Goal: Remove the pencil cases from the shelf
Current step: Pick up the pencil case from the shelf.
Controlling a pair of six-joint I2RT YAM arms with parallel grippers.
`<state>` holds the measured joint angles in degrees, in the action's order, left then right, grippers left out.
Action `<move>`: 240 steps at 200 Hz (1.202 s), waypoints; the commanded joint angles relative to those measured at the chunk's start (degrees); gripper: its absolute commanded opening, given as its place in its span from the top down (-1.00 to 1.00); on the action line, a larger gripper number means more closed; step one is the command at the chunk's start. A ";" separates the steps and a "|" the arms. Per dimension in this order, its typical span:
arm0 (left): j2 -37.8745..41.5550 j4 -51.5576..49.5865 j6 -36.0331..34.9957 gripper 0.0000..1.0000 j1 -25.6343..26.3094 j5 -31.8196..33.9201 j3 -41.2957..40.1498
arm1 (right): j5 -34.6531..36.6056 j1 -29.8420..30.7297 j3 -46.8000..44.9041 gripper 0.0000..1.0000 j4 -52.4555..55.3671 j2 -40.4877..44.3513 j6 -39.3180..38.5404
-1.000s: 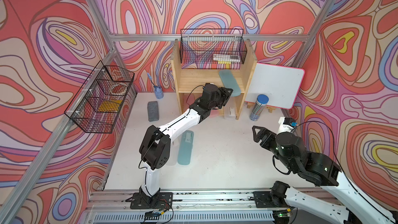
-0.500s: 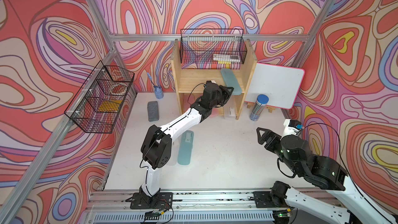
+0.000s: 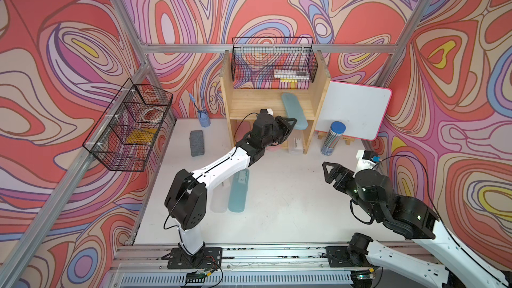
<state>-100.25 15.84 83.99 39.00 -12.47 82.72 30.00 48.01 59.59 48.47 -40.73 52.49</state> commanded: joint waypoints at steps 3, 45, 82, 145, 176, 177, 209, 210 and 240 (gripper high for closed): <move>7.11 2.25 -1.34 0.88 -1.26 -4.43 -6.52 | -5.92 -0.20 -1.52 -0.80 -8.45 -1.61 -1.86; 19.79 1.30 -2.93 0.91 -4.77 -11.37 -18.08 | -15.40 -0.24 -3.30 -0.79 -21.76 -5.99 -1.45; 29.15 0.28 -4.18 0.95 -7.81 -20.63 -25.83 | -20.25 -0.28 -4.75 -0.76 -32.12 -9.23 0.39; 42.79 2.72 -4.16 1.00 -10.42 -28.60 -36.43 | -28.38 -0.73 -3.78 -0.72 -43.20 -15.67 5.20; 46.51 9.55 -0.53 1.00 -11.02 -32.09 -41.13 | -32.34 -1.69 -2.74 -0.69 -46.94 -18.34 7.97; 46.61 9.78 -0.38 1.00 -11.04 -32.18 -41.27 | -32.45 -1.78 -2.69 -0.68 -47.00 -18.42 7.93; 49.16 15.44 2.47 1.00 -11.14 -34.08 -44.02 | -35.09 -2.56 -1.59 -0.65 -48.08 -20.08 9.04; 49.26 15.54 2.53 1.00 -11.14 -34.14 -44.12 | -35.18 -2.61 -1.54 -0.65 -48.14 -20.09 9.08; 50.42 20.67 4.87 1.00 -11.23 -34.37 -46.40 | -36.28 -3.35 -2.37 -0.51 -50.62 -20.35 11.08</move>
<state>-51.57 26.59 86.59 28.34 -44.88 37.56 -3.90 45.32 56.40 1.61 -60.93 61.56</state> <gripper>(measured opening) 0.190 0.781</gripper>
